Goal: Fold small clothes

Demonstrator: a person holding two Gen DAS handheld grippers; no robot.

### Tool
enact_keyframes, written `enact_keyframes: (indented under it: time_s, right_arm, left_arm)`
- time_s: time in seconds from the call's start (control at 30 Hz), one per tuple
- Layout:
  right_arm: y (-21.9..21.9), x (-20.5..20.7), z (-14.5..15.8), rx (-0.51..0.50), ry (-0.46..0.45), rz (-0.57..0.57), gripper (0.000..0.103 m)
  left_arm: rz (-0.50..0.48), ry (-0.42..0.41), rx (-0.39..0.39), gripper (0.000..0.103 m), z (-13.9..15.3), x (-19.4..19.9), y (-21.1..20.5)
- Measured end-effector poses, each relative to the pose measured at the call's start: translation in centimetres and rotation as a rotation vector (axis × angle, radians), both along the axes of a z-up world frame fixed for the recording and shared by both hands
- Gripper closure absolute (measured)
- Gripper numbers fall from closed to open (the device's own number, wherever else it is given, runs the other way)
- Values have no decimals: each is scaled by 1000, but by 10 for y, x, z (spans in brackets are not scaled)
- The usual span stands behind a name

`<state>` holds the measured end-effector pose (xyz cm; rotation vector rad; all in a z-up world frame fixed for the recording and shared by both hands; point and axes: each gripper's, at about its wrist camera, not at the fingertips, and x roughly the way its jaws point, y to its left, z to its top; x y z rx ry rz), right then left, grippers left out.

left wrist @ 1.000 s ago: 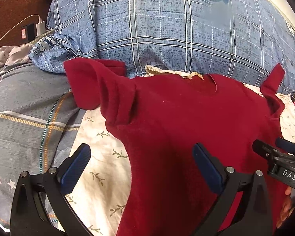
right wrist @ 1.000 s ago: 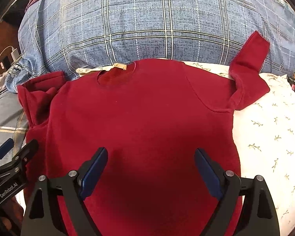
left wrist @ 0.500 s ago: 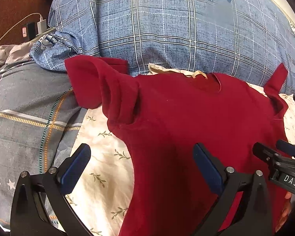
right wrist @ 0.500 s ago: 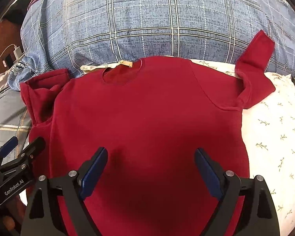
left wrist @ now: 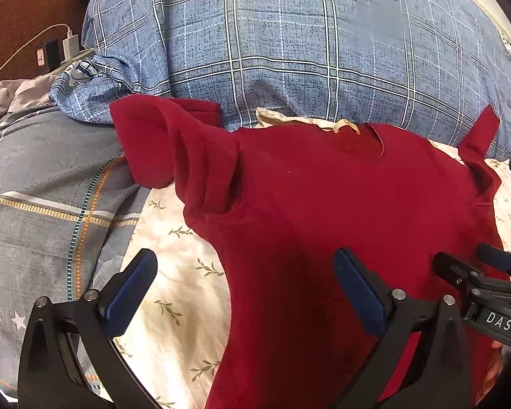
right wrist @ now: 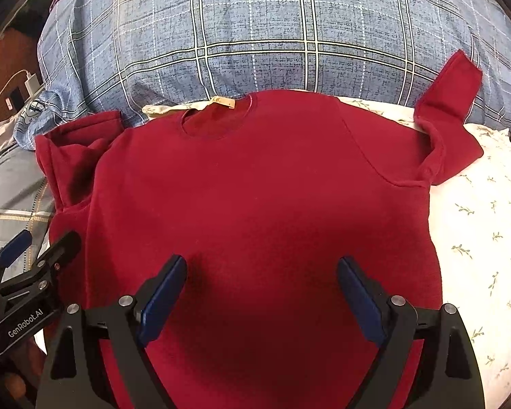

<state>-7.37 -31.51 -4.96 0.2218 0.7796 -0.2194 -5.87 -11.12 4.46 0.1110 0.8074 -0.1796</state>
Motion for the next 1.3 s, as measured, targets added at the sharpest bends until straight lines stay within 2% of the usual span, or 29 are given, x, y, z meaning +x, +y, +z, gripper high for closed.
enact_keyframes:
  time_s: [0.57,0.73,0.83,1.07,1.13,1.2,1.27,1.3]
  right_arm:
    - [9,8,-2,-6,14,31,12]
    - [16,17,10,-37,-1,76,12]
    - [18,23,17,-44,-20,101,12]
    - [22,31,14,-19,-13,124,12]
    - [23,31,13,-19,-8,127,12]
    - [24,32,13,-24,-5,135,12]
    - [25,32,15,-30,-7,144,12]
    - [26,33,16,-31,-9,148,12]
  left_arm:
    - [22,20,-14,0,1,8,12]
    - [86,78,-131,0,15,34,44]
    - [118,69,-176,0,25,52,56]
    - [136,67,-151,1,32,104,47]
    - [147,80,-134,16,23,119,48]
    - [150,141,-130,59,8,132,53]
    - [162,194,-165,80,-4,136,65]
    - [172,208,-167,87,-9,133,72]
